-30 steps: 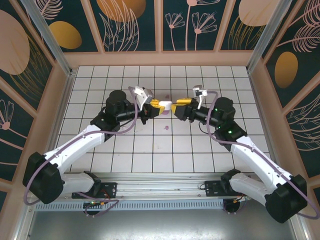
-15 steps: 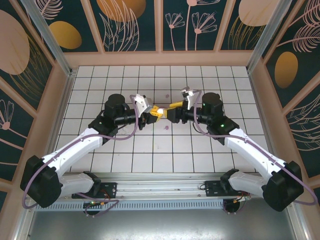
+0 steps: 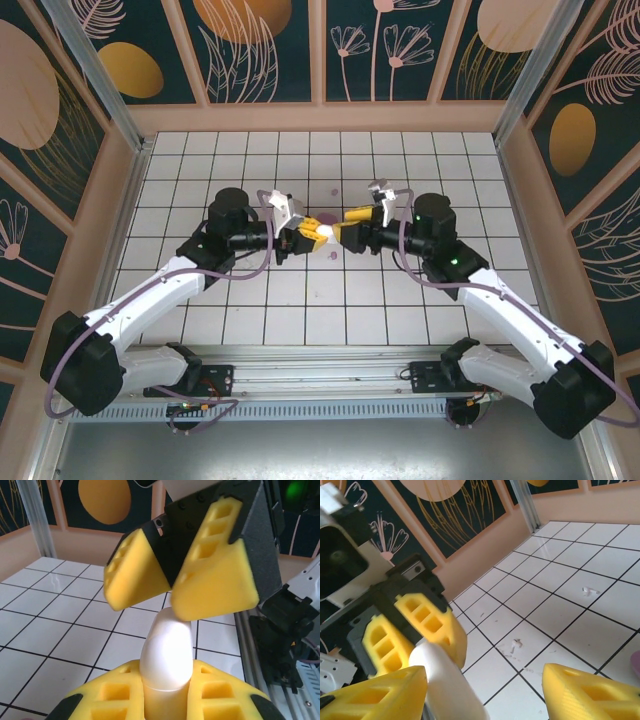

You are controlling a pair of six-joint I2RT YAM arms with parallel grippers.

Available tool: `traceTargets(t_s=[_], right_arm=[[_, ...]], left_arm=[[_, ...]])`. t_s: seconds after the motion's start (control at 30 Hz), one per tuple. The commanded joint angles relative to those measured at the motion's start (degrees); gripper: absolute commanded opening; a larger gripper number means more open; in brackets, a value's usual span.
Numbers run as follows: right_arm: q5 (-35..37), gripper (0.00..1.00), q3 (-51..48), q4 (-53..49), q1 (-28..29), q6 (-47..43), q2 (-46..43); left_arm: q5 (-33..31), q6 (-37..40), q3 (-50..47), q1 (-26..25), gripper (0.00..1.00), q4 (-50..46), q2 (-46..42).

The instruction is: Insert the wireless bluetooth earbuds into the charging case

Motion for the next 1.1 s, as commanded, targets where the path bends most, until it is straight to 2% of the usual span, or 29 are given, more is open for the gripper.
traceTargets(t_s=[0.0,0.43,0.77,1.07], right_arm=[[-2.0,0.63,-0.9,0.5,0.4,-2.3,-1.3],[-2.4,0.63,2.2,-2.0,2.6,-4.7,4.1],[0.6,0.63,2.8,-3.0,5.0,-5.6,4.6],[13.3,0.62,3.8,-3.6,4.0,-4.2,3.6]], left_arm=[[5.4,-2.9,-0.1,0.8,0.00,2.7,-0.3],[8.2,-5.4,0.2,1.0,0.00,3.7,0.2],[9.8,-6.6,0.5,1.1,0.00,4.5,0.5],[10.7,-7.9,-0.3,1.1,0.00,5.4,0.0]])
